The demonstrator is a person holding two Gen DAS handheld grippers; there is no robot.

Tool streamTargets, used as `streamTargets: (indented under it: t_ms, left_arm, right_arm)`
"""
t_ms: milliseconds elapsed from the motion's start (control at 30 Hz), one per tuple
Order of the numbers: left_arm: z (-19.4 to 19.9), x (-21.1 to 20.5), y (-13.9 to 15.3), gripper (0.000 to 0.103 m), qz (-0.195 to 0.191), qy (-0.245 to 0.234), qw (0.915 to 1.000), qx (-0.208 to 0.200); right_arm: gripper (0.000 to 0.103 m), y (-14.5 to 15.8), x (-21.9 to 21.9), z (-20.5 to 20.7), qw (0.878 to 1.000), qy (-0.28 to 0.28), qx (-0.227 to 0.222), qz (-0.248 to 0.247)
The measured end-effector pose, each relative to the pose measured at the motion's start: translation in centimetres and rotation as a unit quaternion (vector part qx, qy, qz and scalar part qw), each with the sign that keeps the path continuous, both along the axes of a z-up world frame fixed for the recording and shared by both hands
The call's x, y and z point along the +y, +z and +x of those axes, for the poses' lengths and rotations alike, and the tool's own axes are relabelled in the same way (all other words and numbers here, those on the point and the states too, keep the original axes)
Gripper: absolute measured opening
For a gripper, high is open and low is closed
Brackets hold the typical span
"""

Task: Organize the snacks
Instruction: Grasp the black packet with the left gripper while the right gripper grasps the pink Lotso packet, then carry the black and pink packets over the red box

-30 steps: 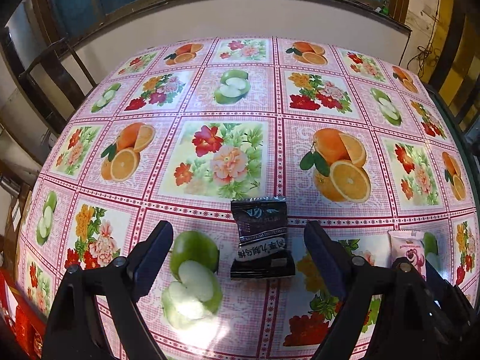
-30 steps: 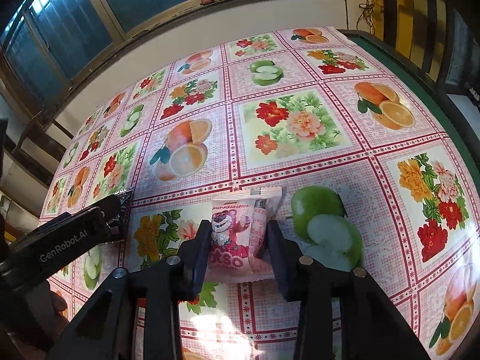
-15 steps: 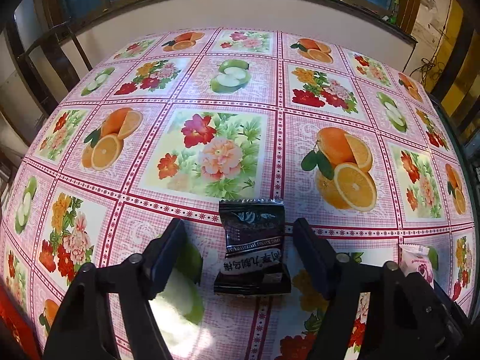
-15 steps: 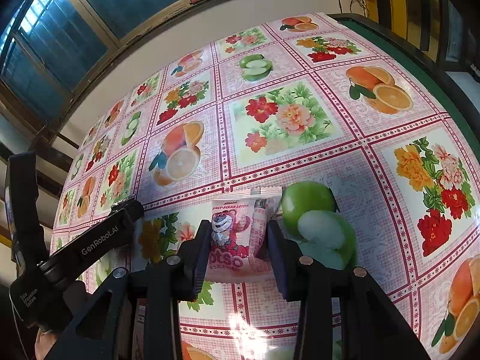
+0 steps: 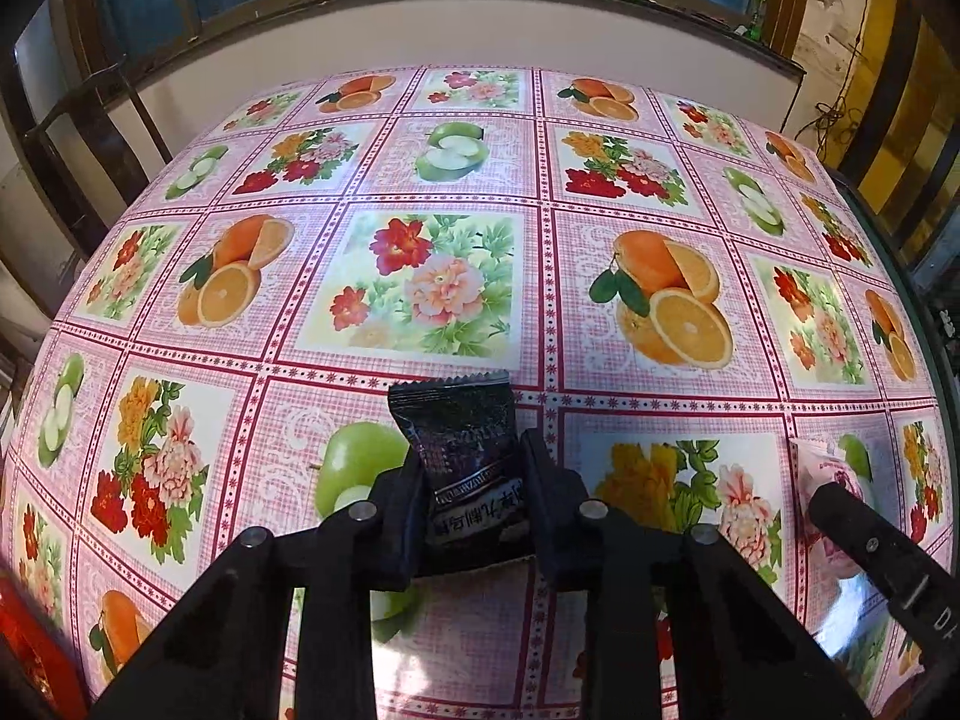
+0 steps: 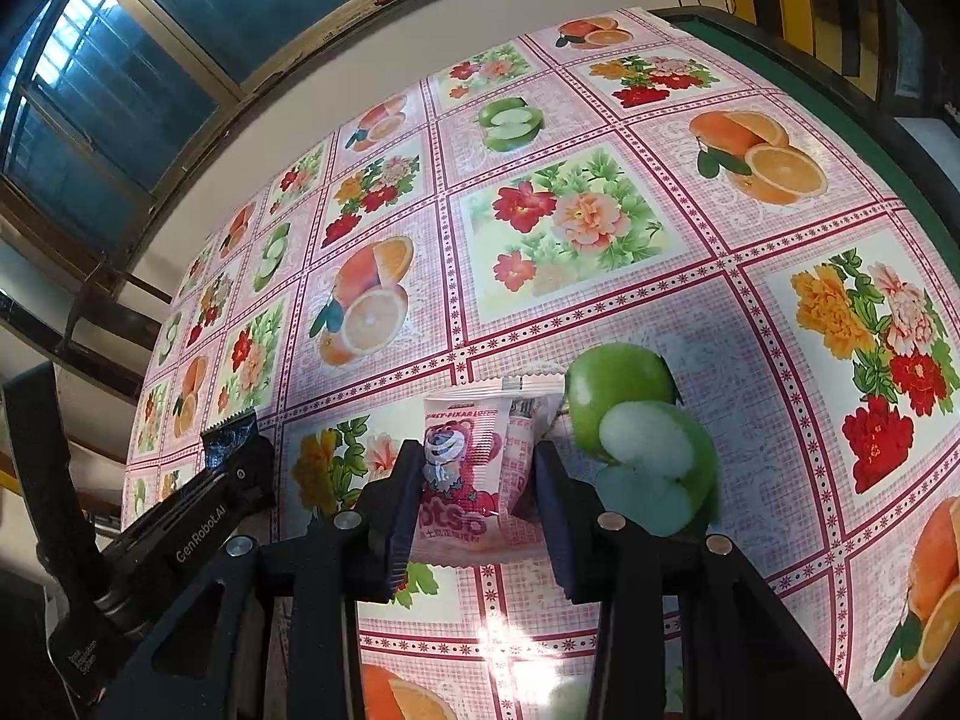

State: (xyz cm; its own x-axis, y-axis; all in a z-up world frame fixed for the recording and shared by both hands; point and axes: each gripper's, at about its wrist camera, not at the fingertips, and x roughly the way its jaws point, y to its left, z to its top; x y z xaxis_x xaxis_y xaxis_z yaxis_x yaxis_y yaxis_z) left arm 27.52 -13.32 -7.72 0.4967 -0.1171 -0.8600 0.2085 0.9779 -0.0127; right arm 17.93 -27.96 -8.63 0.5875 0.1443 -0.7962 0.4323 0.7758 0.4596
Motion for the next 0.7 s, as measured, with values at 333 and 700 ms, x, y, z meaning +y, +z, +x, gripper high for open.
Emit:
streamTargets:
  t_ms: [333, 700]
  left_arm:
    - [-3.7, 3.4, 0.1, 0.024, -0.025, -0.017, 0.9994, 0.017]
    - [-11.8, 7.7, 1.1, 0.023, -0.045, -0.034, 0.9984, 0.002]
  right_arm:
    - [0.04, -0.2, -1.0, -3.8, 0.997, -0.027, -0.01, 0.066]
    - [0.04, 1.5, 6.4, -9.3, 0.997, 0.031, -0.052, 0.053]
